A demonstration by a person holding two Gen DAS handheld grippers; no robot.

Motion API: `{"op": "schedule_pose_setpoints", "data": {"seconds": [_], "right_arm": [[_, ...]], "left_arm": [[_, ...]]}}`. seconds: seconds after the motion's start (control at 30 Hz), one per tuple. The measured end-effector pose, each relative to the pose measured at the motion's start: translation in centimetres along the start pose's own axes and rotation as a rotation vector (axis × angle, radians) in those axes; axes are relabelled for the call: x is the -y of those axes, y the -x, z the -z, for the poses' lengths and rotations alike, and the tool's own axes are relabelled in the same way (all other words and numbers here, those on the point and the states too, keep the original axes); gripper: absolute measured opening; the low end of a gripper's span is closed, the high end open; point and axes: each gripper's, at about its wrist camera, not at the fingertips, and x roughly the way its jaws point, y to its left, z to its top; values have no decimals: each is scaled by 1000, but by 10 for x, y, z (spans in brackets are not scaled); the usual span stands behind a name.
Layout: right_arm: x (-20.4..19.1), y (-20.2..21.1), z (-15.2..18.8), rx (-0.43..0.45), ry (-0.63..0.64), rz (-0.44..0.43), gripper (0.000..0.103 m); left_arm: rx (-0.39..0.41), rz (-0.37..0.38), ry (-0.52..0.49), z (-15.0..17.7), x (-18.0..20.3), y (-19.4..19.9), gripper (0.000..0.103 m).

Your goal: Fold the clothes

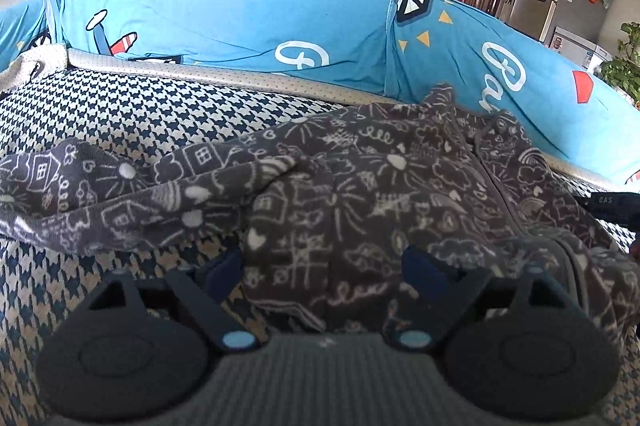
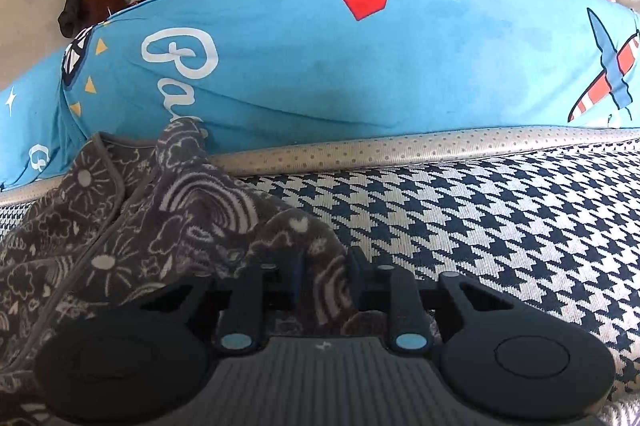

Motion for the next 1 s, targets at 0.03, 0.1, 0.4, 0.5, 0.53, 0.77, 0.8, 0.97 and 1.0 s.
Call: {"op": "schedule_pose_setpoints", "data": {"seconds": [0.03,0.1,0.4,0.5,0.53,0.77,0.8,0.97,1.0], "right_arm": [[-1,0,0,5,5,2,11],[-3,3,-2,20,8,16,9],[9,4,-12,88,-69,159,4],[6,-5,-7,60,-49,189,4],[6,-6,-7,56,-51,198,4],[3,20,-16,92,-76,178,7],[2,26,-17,98,-86,172,10],[-6,59,-16,119,-91,126,14],[-8,66,-15,122,-88,116,16]], "left_arm": [[1,-2,-3,0,1,0,91],[3,-5,-9,1,2,-1,91],[17,-4,-41,0,6,-3,92],[11,0,-49,0,7,-5,94],[8,2,-51,0,7,-6,94],[14,11,-19,-4,2,-4,95],[20,11,-15,-5,1,-3,95],[31,6,5,-8,-3,-2,95],[32,7,5,-7,-2,-2,95]]}}
